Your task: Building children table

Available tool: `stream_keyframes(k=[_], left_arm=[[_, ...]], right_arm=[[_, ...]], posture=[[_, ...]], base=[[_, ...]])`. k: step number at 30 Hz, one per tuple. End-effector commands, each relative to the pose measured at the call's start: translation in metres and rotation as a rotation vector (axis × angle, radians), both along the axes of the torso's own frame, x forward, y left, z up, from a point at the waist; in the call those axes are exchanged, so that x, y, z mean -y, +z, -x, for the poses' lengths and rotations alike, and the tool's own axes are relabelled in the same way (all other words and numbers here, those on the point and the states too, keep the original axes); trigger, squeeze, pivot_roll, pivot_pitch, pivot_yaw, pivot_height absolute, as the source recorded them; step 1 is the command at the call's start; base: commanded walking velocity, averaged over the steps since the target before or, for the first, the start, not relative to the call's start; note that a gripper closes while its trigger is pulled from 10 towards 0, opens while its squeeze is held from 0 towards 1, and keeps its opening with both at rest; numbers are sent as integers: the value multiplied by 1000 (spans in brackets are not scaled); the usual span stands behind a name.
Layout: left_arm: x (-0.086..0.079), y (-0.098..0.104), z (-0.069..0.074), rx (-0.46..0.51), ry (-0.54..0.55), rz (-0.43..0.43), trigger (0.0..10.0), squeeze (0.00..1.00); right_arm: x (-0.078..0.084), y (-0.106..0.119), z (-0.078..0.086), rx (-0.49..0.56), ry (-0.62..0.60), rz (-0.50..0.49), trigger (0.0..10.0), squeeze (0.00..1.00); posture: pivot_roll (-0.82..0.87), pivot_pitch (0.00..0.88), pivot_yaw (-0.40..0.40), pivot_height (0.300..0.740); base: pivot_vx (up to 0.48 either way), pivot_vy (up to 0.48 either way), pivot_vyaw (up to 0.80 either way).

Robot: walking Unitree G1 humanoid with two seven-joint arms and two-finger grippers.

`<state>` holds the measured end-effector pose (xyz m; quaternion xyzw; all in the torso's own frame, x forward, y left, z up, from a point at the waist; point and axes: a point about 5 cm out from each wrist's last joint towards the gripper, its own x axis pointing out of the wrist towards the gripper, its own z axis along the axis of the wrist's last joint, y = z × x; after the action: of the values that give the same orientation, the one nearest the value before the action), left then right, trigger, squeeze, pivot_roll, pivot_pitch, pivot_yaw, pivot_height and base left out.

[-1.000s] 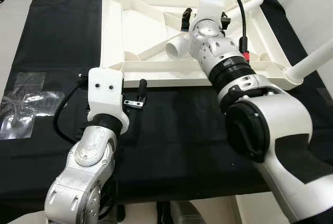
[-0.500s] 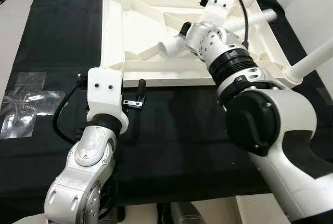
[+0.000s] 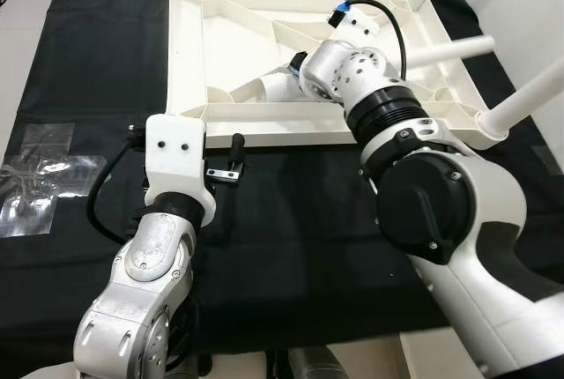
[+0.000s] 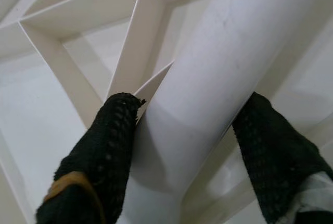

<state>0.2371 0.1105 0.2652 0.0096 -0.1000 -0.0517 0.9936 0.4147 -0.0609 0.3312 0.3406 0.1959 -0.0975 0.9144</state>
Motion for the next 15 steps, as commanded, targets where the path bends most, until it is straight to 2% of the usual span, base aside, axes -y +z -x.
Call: stream_keyframes(k=[1, 7, 10, 12, 14, 15], left_arm=[[-2, 0, 4, 1, 9, -6, 10000, 0], [-6, 0, 4, 3, 24, -17, 10000, 0], [-7, 0, 3, 4, 27, -18, 10000, 0], [-8, 0, 3, 6, 30, -20, 10000, 0], [-8, 0, 3, 6, 30, -20, 10000, 0], [-7, 0, 4, 7, 29, -20, 10000, 0]], right_arm=[[1, -32, 0, -113, 3, -31, 0, 0], [8, -35, -3, -84, -29, -123, 0, 0], [9, -35, -4, -77, -26, -129, 0, 0], [11, -31, -7, 10, -11, -144, 0, 0], [11, -31, -7, 10, -11, -144, 0, 0], [11, -27, -8, 73, 1, -160, 0, 0]], posture=[[13, 402, -222, 740], [17, 397, -220, 740], [19, 396, -219, 740], [22, 390, -217, 740], [22, 390, -217, 740], [22, 390, -217, 740]], base=[[0, 0, 0], [0, 0, 0], [0, 0, 0], [0, 0, 0], [0, 0, 0], [0, 0, 0]])
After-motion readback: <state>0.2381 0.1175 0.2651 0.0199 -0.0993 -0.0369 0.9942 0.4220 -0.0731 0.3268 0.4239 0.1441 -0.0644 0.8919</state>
